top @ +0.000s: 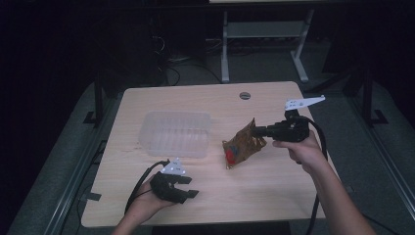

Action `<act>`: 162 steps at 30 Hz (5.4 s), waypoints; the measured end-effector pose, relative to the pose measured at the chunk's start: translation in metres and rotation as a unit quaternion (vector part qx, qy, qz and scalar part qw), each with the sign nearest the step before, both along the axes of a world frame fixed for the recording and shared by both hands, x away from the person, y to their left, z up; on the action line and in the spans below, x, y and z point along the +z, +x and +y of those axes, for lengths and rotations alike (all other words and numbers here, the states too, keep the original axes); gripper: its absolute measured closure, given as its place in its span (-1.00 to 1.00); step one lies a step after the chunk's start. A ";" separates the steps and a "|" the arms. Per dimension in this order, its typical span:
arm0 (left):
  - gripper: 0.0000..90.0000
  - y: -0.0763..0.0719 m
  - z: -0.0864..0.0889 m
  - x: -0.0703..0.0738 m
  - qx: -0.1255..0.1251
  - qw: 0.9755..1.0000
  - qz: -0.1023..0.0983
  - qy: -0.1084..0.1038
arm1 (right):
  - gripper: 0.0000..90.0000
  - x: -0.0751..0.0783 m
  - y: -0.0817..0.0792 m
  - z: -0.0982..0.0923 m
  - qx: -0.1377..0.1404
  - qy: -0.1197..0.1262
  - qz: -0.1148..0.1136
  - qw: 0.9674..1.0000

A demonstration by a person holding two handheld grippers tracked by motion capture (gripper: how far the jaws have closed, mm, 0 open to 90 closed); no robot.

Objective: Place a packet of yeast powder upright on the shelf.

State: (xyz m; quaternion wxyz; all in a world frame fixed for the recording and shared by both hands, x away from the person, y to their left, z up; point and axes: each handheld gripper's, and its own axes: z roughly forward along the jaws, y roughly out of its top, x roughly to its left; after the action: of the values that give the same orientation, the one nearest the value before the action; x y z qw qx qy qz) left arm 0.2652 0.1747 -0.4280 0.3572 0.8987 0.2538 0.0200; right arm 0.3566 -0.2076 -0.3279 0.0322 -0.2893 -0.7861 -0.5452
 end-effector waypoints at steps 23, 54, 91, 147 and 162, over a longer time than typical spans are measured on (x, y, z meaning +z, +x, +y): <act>-0.32 0.007 -0.001 -0.010 -0.008 1.000 -0.005 0.008 | 1.00 0.056 0.034 0.042 -0.019 0.027 -0.035 0.999; -0.32 0.005 -0.002 -0.012 -0.022 1.000 0.002 0.002 | 1.00 0.049 0.078 0.163 0.005 0.040 -0.013 0.999; -0.32 0.004 -0.007 -0.016 -0.032 0.999 0.013 0.010 | 0.95 0.019 0.074 0.206 0.026 -0.009 0.009 1.000; 0.42 0.012 0.045 -0.001 0.090 0.996 -0.011 0.005 | 0.33 0.011 0.052 0.204 0.029 -0.056 -0.045 0.997; 1.00 0.016 0.073 0.020 0.145 0.988 -0.052 -0.029 | -0.16 -0.023 0.017 0.136 -0.001 -0.127 -0.071 0.989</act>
State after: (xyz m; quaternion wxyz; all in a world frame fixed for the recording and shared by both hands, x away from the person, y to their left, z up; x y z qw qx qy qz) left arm 0.2809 0.2474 -0.4075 0.3889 0.8396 0.3627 0.1107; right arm 0.3735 -0.0715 -0.3508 -0.0612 -0.2525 -0.8490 -0.4601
